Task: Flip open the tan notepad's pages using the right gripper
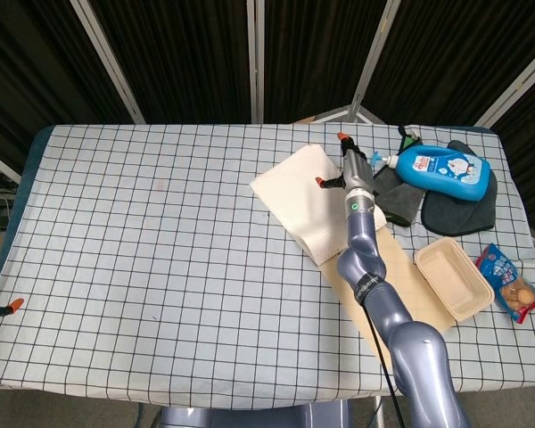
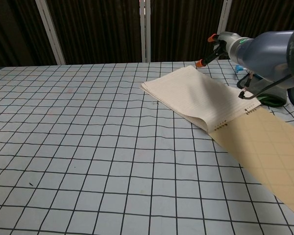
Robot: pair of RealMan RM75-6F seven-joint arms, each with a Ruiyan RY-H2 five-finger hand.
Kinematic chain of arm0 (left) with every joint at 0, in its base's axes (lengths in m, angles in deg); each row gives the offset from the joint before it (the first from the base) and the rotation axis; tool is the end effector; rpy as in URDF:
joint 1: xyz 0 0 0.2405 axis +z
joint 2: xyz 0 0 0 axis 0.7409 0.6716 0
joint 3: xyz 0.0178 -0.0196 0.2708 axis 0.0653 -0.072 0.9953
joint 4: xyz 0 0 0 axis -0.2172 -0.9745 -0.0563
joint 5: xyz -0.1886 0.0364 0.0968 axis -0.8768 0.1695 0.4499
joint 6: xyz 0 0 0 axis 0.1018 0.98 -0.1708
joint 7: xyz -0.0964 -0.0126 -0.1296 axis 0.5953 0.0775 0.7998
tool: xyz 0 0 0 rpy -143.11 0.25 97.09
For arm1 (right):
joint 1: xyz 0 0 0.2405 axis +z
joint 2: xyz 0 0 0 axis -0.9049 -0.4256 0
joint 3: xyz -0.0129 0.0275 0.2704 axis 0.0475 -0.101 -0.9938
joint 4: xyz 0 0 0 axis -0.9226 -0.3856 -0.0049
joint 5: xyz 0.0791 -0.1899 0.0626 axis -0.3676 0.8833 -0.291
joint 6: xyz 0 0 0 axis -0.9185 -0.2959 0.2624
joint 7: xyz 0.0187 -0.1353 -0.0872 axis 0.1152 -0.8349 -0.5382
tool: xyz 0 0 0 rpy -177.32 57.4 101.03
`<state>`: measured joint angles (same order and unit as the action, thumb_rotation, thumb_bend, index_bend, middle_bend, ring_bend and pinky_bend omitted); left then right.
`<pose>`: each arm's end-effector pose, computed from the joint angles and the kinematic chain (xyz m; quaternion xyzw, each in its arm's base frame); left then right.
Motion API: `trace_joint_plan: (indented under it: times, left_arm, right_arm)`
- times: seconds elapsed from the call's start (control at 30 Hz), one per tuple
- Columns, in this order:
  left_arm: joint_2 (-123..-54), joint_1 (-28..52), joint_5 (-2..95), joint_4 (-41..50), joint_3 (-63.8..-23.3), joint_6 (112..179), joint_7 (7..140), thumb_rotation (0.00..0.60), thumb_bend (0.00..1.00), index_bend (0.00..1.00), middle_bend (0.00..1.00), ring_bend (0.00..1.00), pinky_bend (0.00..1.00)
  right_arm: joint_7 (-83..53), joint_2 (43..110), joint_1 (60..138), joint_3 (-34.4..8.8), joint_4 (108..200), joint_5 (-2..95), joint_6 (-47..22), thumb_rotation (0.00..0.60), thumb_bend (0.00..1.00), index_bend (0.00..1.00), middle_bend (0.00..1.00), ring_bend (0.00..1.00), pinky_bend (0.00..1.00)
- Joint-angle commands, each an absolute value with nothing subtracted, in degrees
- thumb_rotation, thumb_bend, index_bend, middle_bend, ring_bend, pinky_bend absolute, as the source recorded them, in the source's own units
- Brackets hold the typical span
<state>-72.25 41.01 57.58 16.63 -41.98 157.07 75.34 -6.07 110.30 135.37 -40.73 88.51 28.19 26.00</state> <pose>-0.3840 0.2242 0.1653 -0.5389 -0.4441 -0.3209 0.6399 -0.1525 -0.5609 -0.0242 0.4362 -0.6174 0.4484 0.4769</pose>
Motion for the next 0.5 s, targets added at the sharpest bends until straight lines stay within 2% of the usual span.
trace_joint_plan:
  times: [0.03,0.2,0.27,0.5]
  left_arm:
    - [-72.3,41.0,57.6,16.7,-42.0,157.2,75.4,0.600,0.03,0.00,0.00,0.00,0.00]
    - [-72.1,41.1,58.0,16.8,-41.8,157.4,75.6,0.600,0.03,0.00,0.00,0.00,0.00]
    - [-72.1,41.1,58.2,16.8,-41.8,157.5,75.7,0.600,0.03,0.00,0.00,0.00,0.00]
    - [-72.2,41.4,59.1,17.1,-41.5,158.5,75.5,0.600,0.03,0.00,0.00,0.00,0.00]
  right_arm:
    - [-5.1,109.8,135.2,-40.2,88.9,29.3,24.7,0.600,0.13,0.00,0.00,0.00,0.00]
    - [-2.0,107.7,132.5,-37.9,93.2,32.9,21.0,0.600,0.13,0.00,0.00,0.00,0.00]
    - [-0.7,105.9,129.6,-35.7,97.3,35.7,18.2,0.600,0.14,0.00,0.00,0.00,0.00]
    - [-2.1,95.3,116.1,-28.4,120.7,43.8,5.1,0.600,0.17,0.00,0.00,0.00,0.00]
